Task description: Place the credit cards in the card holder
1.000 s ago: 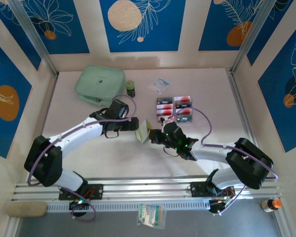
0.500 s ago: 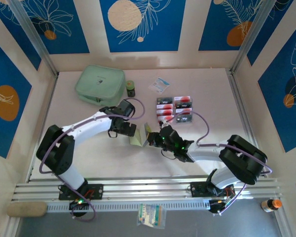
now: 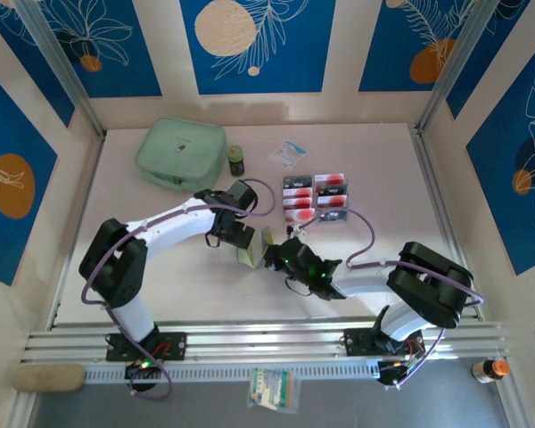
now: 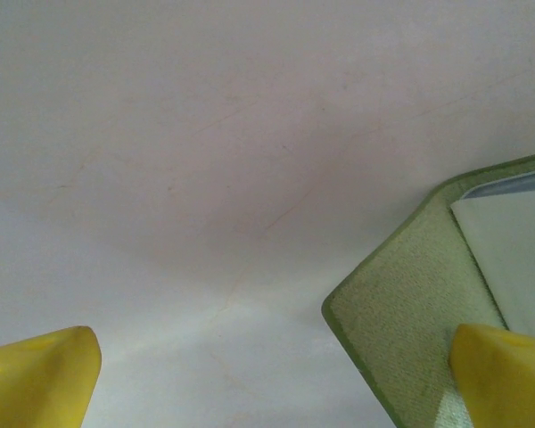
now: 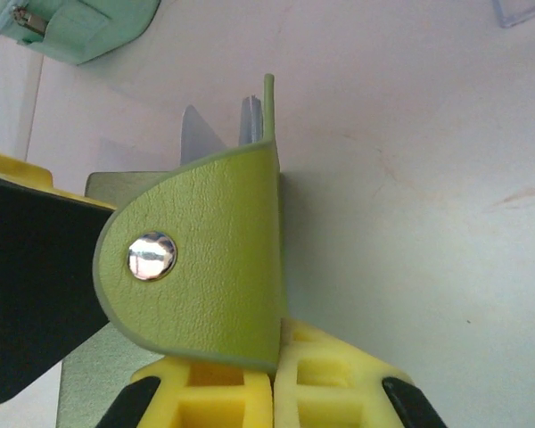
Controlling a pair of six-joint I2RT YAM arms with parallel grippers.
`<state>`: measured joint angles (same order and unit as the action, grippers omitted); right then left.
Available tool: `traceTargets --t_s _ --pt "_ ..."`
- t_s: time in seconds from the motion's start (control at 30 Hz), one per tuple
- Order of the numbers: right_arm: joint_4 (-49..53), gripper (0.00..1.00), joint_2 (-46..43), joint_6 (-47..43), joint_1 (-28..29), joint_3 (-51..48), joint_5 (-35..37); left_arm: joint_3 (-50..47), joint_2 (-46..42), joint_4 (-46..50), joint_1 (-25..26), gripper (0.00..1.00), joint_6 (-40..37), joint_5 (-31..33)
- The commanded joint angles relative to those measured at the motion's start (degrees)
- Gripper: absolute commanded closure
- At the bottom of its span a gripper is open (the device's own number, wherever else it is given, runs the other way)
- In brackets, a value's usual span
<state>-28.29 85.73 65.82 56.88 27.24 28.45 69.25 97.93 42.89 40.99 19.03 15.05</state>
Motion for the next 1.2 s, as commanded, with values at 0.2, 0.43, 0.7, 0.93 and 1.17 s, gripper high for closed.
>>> traceTargets --t_s 0.2,0.43,0.7,0.93,1.17 --pt "3.04 1.00 1.45 7.10 1.48 -0.17 6.79 -3.97 0.89 2.23 0.84 0.00 -0.69 3.16" --pt "3.34 1.00 1.78 8.26 1.80 -0.36 6.80 -3.46 5.13 3.77 0.83 0.00 -2.74 7.50" --pt "2.98 1.00 2.26 8.27 2.12 -0.27 6.27 -2.40 2.65 1.89 0.70 0.00 -0.62 3.78" --pt "2.90 1.00 2.23 8.09 2.31 -0.01 6.36 -2.36 -5.77 -2.38 -0.43 0.00 5.57 -4.46" --pt "2.54 1.00 2.77 7.92 2.85 0.31 6.23 -3.62 -10.52 -10.05 -0.48 0.00 14.06 -12.32"
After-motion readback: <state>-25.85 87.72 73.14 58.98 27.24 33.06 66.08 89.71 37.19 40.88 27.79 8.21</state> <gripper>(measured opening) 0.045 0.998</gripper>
